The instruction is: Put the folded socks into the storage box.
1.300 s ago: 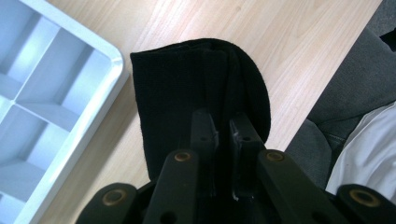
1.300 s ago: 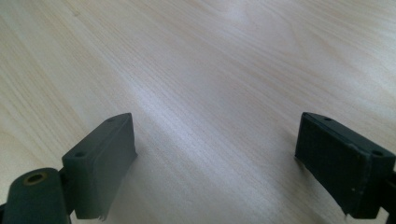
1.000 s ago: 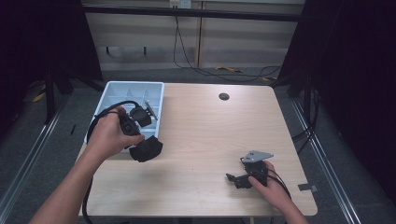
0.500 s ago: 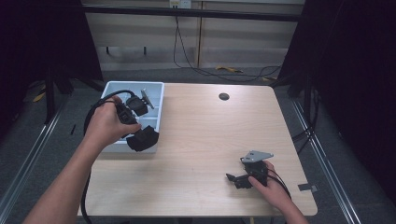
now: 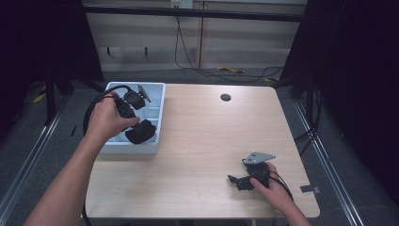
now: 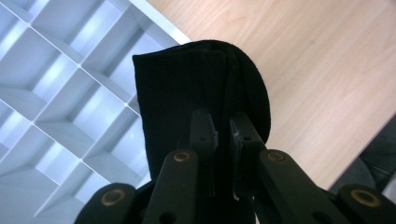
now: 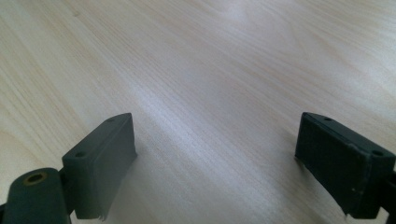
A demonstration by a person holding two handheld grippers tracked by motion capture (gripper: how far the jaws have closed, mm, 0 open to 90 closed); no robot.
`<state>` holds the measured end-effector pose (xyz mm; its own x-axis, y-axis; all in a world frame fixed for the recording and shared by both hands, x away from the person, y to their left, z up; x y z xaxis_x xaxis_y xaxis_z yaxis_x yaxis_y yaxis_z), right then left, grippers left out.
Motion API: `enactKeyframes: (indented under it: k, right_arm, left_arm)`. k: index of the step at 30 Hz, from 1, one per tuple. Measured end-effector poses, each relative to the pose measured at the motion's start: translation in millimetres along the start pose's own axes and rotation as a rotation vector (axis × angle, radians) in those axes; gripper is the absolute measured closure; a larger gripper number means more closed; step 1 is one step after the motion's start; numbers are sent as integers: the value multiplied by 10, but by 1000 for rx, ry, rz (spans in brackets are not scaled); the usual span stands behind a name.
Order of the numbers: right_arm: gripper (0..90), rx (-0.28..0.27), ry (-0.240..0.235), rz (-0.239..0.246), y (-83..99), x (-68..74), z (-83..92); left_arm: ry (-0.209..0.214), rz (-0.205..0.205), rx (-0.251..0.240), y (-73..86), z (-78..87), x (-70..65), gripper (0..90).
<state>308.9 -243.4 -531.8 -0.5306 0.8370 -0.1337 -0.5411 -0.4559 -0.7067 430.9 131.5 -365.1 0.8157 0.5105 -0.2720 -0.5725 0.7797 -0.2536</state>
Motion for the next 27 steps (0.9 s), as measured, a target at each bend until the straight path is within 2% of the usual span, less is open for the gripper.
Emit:
enactKeyframes:
  k: [8,13,19,27]
  right_arm:
    - [114,-1,0,0,0,0,0]
    - [114,0,0,1,0,0,0]
    - [114,-2,-2,4,0,1,-1]
    - [113,-3,-3,5,0,3,-1]
  left_arm:
    - [-30,15,-6,-24,-140,161,824]
    - [-30,21,-4,-39,-250,225,824]
    - [-48,6,5,-98,-347,249,823]
    - [-40,10,26,-149,-455,266,822]
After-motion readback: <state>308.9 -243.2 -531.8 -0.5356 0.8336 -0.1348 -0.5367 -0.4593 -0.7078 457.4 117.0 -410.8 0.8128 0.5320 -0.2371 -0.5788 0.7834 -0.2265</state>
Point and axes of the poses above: each handheld gripper's, and its own axes: z roughly backward along the jaws, y roughly out of its underside, x roughly to its left, the point moved 4 cm from there along -z, roughly forward along the jaws, and after that the axes turned 11 degrees about y, right-handed, at the moved point
